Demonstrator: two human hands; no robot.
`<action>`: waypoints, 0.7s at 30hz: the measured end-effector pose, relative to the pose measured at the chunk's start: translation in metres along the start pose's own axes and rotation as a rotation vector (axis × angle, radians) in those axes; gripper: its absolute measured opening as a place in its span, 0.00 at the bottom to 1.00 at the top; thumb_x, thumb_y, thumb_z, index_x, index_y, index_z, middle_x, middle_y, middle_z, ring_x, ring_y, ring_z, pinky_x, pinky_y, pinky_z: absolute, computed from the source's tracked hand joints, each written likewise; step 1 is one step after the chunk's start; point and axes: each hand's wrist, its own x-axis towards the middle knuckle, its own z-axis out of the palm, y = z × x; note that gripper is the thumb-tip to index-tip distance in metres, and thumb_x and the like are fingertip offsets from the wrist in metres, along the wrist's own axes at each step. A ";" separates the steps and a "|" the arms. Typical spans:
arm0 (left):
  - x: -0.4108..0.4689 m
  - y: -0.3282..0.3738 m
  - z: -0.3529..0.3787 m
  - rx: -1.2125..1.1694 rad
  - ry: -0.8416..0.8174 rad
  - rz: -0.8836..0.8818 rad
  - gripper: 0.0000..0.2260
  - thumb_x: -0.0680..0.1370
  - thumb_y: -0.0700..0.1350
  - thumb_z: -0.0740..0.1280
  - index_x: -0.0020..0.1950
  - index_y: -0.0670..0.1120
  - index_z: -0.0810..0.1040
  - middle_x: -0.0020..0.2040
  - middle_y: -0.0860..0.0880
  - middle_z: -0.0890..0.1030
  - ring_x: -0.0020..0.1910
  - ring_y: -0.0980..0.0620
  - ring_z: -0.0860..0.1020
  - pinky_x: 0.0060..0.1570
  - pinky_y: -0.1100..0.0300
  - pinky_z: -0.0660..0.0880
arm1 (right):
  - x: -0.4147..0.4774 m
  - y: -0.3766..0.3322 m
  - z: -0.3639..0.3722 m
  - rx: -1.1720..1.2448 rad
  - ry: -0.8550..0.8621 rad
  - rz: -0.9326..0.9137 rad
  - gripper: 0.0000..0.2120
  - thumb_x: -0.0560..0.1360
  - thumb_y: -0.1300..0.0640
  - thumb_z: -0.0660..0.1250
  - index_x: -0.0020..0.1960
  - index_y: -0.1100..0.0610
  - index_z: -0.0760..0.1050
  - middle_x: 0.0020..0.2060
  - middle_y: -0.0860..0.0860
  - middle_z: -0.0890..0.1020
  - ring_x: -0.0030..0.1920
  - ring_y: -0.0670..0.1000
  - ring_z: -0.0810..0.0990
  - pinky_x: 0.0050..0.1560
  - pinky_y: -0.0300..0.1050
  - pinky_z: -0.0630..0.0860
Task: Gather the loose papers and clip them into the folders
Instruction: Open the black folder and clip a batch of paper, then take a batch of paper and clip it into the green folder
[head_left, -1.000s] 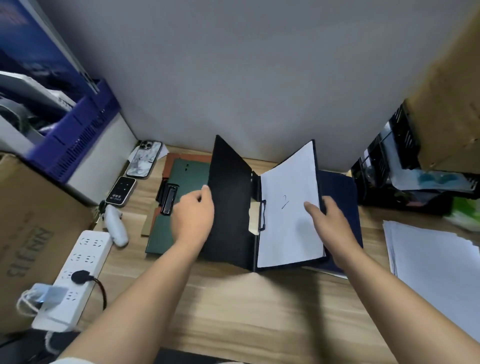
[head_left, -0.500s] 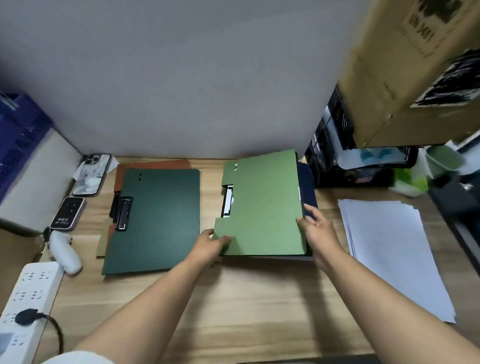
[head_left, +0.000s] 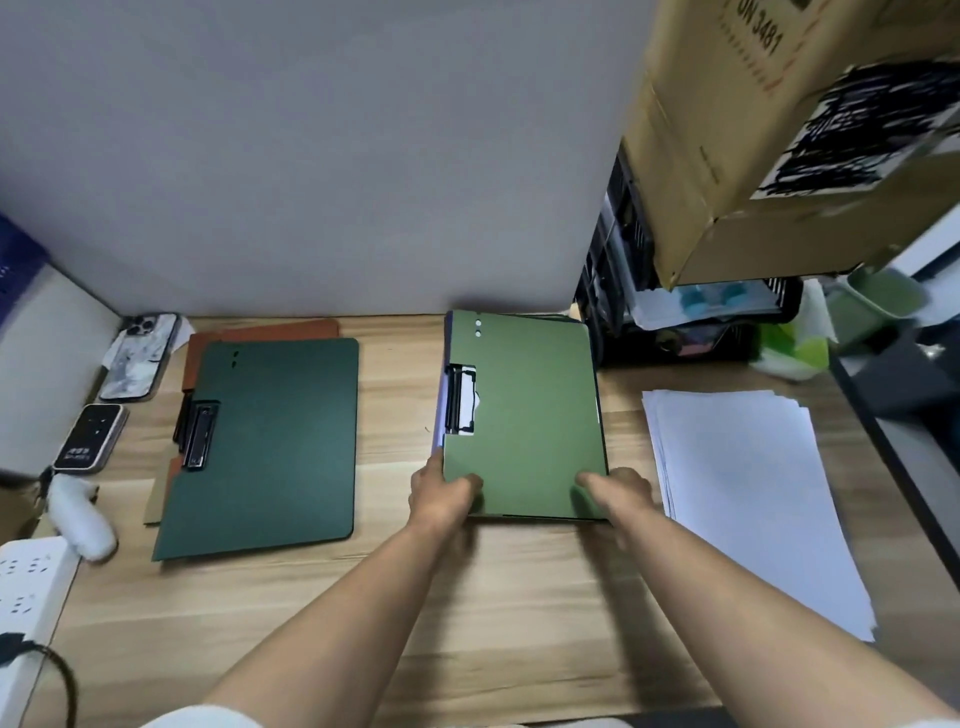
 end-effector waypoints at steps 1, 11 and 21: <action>0.021 -0.014 0.006 -0.014 0.004 -0.001 0.39 0.56 0.58 0.67 0.69 0.60 0.75 0.64 0.49 0.80 0.64 0.43 0.78 0.66 0.43 0.76 | 0.001 -0.001 -0.002 0.067 -0.006 -0.007 0.25 0.65 0.45 0.69 0.59 0.57 0.75 0.62 0.55 0.74 0.61 0.61 0.76 0.58 0.58 0.81; -0.075 0.053 -0.003 -0.217 -0.130 -0.005 0.20 0.81 0.38 0.65 0.69 0.57 0.70 0.68 0.55 0.78 0.64 0.52 0.76 0.68 0.56 0.69 | 0.012 -0.004 -0.010 -0.024 0.157 -0.128 0.17 0.74 0.53 0.68 0.61 0.56 0.75 0.61 0.57 0.78 0.62 0.62 0.76 0.62 0.53 0.75; -0.045 -0.002 -0.149 0.247 0.431 0.042 0.22 0.79 0.41 0.68 0.73 0.49 0.75 0.73 0.41 0.72 0.70 0.42 0.73 0.72 0.48 0.69 | -0.089 -0.028 0.137 0.088 -0.438 -0.471 0.10 0.76 0.66 0.67 0.51 0.53 0.79 0.50 0.53 0.81 0.46 0.53 0.80 0.52 0.46 0.77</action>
